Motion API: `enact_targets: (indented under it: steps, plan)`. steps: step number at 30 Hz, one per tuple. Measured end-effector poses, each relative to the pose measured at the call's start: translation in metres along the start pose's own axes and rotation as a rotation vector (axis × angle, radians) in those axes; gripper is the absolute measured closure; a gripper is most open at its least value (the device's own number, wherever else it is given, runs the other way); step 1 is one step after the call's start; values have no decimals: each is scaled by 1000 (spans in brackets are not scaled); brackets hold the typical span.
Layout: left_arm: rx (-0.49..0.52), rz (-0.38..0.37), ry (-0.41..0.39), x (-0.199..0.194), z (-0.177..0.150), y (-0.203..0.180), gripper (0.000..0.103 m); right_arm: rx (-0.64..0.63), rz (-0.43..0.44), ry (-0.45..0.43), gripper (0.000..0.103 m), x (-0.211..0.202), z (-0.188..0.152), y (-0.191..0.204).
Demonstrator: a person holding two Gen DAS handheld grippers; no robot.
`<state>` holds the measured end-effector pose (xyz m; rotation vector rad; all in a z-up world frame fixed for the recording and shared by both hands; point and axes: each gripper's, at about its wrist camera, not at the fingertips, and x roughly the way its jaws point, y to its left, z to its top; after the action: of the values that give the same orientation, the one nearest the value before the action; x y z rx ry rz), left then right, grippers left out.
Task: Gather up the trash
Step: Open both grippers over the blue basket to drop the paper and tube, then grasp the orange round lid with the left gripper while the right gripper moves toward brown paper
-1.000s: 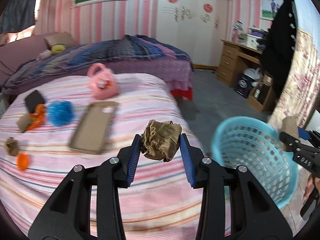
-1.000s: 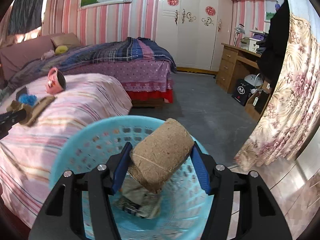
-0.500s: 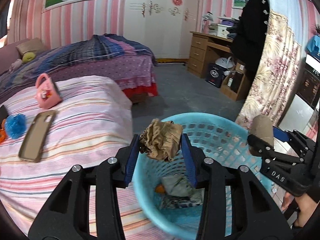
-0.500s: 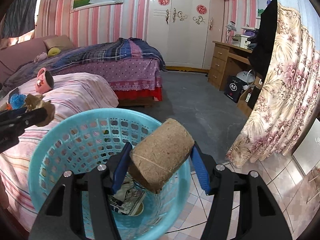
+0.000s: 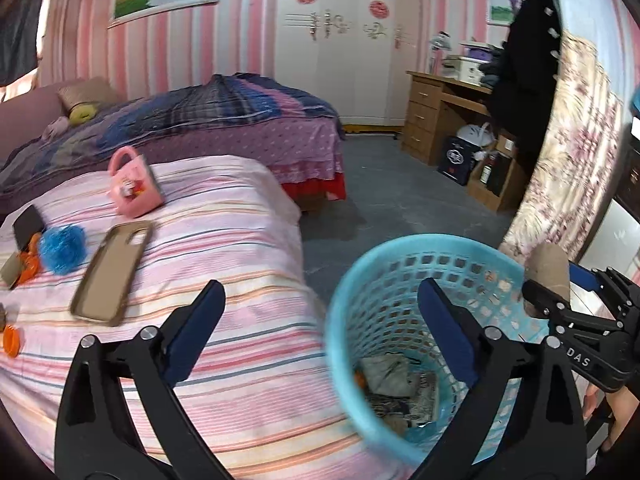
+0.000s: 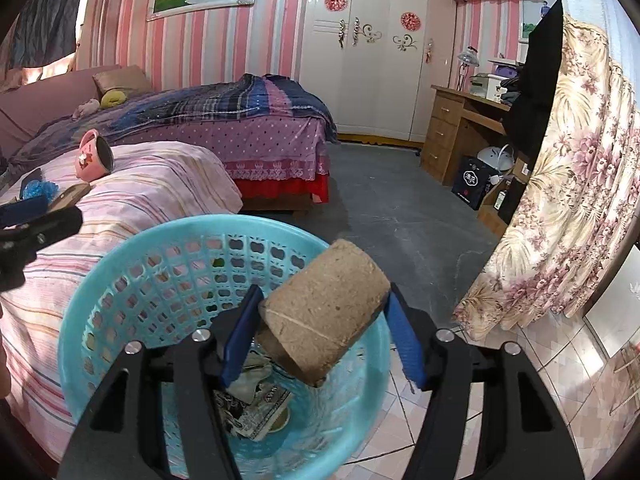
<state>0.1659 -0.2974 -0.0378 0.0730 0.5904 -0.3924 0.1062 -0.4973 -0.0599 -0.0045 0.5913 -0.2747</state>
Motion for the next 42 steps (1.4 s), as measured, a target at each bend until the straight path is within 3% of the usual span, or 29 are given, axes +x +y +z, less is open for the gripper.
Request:
enact_targets:
  steps: [6, 11, 17, 25, 29, 34, 42]
  plan:
    - [-39, 40, -12, -11, -2, 35, 6, -18, -2, 10, 14, 5, 6, 19]
    - [-51, 86, -26, -27, 1, 62, 6, -17, 8, 9, 5, 4, 13, 34]
    - [-69, 141, -53, -54, 8, 108, 6, -47, 11, 5, 5, -1, 24, 64]
    - [-74, 243, -97, -91, 15, 181, 6, -94, 88, -47, 5, -16, 48, 129]
    - [-103, 303, -94, -99, 12, 225, 6, -121, 124, -62, 5, -20, 56, 161]
    - [-169, 325, -84, -101, 2, 276, 6, -136, 181, -72, 5, -24, 67, 204]
    - [-214, 362, -68, -102, -14, 323, 6, -124, 249, -83, 5, -22, 84, 256]
